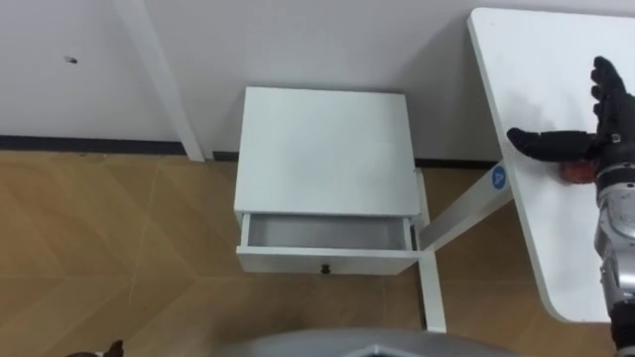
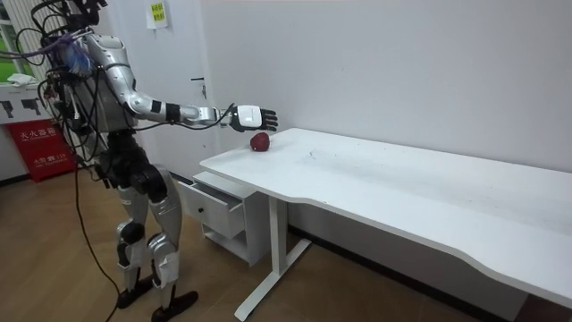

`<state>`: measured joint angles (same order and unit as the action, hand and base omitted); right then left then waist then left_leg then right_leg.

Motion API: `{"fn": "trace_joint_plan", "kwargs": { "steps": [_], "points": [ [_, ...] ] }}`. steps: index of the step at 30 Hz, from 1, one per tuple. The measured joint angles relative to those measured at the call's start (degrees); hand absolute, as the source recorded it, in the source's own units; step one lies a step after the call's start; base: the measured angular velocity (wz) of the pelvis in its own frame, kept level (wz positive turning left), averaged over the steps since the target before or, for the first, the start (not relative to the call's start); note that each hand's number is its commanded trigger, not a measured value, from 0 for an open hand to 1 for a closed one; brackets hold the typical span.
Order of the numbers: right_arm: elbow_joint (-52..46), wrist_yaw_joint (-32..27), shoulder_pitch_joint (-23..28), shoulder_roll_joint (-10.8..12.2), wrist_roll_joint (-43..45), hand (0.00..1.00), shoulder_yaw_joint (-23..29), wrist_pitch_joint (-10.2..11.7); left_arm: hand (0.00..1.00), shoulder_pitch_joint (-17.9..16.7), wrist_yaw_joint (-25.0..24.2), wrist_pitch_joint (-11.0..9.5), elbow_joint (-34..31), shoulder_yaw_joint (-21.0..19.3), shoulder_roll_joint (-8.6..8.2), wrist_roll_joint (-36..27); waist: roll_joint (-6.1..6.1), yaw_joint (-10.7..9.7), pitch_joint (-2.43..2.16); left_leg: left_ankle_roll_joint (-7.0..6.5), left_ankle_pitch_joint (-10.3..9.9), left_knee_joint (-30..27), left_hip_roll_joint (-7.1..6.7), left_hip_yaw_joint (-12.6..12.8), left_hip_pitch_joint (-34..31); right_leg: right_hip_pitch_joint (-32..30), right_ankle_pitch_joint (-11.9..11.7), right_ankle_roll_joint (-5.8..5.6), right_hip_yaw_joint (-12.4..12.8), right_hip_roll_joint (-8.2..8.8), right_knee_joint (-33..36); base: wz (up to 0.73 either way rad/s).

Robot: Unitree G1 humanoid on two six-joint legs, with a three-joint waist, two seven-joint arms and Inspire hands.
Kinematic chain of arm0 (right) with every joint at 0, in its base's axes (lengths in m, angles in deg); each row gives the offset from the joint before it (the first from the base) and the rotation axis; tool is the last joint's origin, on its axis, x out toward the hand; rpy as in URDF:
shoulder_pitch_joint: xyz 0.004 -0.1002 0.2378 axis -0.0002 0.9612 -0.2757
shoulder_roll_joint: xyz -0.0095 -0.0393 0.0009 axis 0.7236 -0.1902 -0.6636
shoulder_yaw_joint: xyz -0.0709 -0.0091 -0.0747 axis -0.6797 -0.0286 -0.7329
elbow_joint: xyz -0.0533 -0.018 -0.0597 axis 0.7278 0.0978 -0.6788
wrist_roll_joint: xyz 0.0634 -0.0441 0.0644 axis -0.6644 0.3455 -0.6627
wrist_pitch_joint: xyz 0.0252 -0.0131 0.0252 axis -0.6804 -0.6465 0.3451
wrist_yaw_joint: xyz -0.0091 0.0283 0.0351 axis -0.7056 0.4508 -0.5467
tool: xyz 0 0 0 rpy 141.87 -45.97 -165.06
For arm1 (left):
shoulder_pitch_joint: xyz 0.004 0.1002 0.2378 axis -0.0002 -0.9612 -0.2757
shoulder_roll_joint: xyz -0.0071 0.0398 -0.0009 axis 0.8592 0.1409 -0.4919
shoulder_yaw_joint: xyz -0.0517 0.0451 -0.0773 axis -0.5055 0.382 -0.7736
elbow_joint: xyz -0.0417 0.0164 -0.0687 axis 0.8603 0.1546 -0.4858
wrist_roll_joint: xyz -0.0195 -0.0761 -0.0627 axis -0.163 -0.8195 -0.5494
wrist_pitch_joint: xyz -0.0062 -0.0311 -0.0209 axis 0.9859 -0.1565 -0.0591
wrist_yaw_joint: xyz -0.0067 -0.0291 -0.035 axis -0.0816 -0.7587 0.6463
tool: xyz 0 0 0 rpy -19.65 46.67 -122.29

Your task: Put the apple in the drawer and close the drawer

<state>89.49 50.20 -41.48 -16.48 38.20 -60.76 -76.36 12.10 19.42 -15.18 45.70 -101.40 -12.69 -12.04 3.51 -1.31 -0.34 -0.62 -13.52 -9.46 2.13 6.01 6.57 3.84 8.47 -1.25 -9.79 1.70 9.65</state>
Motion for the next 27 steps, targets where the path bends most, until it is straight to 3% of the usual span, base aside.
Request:
{"fn": "trace_joint_plan", "kwargs": {
  "steps": [6,11,16,20,27],
  "points": [
    [0.0,-0.6,0.2,-0.4,-0.4,0.0,0.0,0.0,0.0,0.0,0.5,0.0,-0.1,0.0,-0.04,-0.1,1.14,-0.1,-0.2,0.01,0.0,0.0,0.09,0.0,0.0,0.0,0.0,0.0,0.0,0.05,0.0,0.0],
    [0.1,-0.8,0.5,-0.4,-0.4,0.0,0.0,0.0,0.0,-0.1,0.9,0.0,-0.4,0.1,-0.04,-0.1,1.3,-0.3,-0.28,0.0,0.0,-0.1,0.09,0.1,0.1,0.1,0.0,0.0,0.0,0.06,0.0,0.0],
    [0.6,-0.8,1.4,-0.4,-0.3,0.0,0.0,0.0,0.0,-0.1,1.0,0.0,-0.7,0.3,-0.04,-0.1,0.95,-0.3,-0.02,0.01,0.0,0.0,0.1,-0.1,0.0,0.1,0.0,0.0,-0.2,0.04,0.0,0.0],
    [1.9,-0.6,1.7,-0.4,-0.3,0.0,0.0,0.0,0.0,-0.2,1.0,0.0,-0.7,0.7,-0.03,-0.1,1.09,-0.2,0.55,0.01,0.0,0.0,0.1,-0.1,0.0,0.1,0.0,0.0,-0.3,0.05,0.0,0.0],
    [2.4,0.0,1.8,-0.4,0.3,0.0,0.0,0.0,0.0,-0.2,1.0,0.0,-0.6,1.4,-0.01,-0.1,1.77,-0.4,0.47,0.01,0.0,0.1,0.09,-0.1,-0.1,0.0,0.0,0.0,-0.5,0.04,0.0,0.0]
  ]
}}
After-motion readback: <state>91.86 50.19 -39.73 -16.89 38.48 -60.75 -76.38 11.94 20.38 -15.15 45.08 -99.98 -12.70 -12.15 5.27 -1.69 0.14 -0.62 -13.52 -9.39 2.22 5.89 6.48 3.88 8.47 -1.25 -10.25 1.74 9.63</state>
